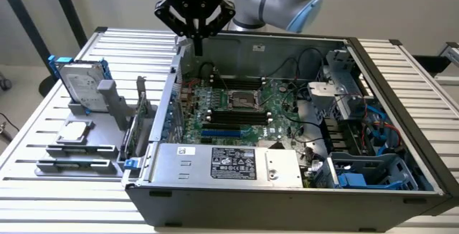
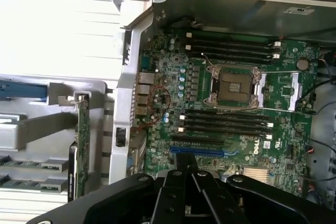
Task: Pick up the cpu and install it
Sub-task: 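Reach for the cpu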
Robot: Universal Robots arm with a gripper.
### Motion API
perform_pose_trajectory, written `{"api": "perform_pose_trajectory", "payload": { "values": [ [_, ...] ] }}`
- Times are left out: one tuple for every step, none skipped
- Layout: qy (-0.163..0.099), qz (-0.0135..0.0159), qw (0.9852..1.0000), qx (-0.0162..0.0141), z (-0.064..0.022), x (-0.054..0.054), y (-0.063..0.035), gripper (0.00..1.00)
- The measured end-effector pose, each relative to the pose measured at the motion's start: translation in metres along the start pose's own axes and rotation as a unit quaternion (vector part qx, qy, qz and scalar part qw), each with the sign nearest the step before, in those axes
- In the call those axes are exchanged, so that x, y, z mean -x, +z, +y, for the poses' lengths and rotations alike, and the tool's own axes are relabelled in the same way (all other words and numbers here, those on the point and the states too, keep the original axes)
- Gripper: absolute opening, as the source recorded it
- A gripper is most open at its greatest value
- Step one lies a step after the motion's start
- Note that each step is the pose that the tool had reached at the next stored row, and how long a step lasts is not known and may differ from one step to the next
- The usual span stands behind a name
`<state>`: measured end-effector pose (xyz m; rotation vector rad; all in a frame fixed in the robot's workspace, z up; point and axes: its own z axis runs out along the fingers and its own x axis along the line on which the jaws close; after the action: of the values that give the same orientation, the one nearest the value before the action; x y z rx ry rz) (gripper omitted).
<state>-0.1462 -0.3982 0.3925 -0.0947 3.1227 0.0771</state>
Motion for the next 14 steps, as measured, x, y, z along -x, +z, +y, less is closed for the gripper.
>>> {"api": "perform_pose_trajectory", "payload": {
  "values": [
    [0.000, 0.0000, 1.0000, 0.0000, 0.0005, -0.004, 0.0000, 0.11],
    [0.000, 0.0000, 1.0000, 0.0000, 0.0011, -0.009, 0.0001, 0.11],
    [0.000, 0.0000, 1.0000, 0.0000, 0.0017, -0.014, 0.0003, 0.11],
    [0.000, 0.0001, 1.0000, 0.0000, 0.0023, -0.018, 0.0005, 0.11],
    [0.000, 0.0001, 1.0000, -0.0001, 0.0031, -0.023, 0.0008, 0.11],
    [0.000, 0.0001, 1.0000, -0.0004, 0.0039, -0.027, 0.0015, 0.11],
    [0.000, 0.0002, 1.0000, -0.0009, 0.0047, -0.032, 0.0022, 0.11],
    [0.000, 0.0002, 1.0000, -0.0014, 0.0055, -0.036, 0.0030, 0.11],
    [0.000, 0.0003, 1.0000, -0.0019, 0.0063, -0.041, 0.0036, 0.11],
    [0.000, 0.0003, 1.0000, -0.0023, 0.0070, -0.045, 0.0044, 0.11],
    [0.000, 0.0004, 1.0000, -0.0027, 0.0076, -0.050, 0.0050, 0.11],
    [0.000, 0.0004, 1.0000, -0.0031, 0.0081, -0.054, 0.0058, 0.11],
    [0.000, 0.0004, 1.0000, -0.0034, 0.0085, -0.059, 0.0065, 0.11],
    [0.000, 0.0005, 1.0000, -0.0037, 0.0089, -0.063, 0.0073, 0.11]
  ]
}}
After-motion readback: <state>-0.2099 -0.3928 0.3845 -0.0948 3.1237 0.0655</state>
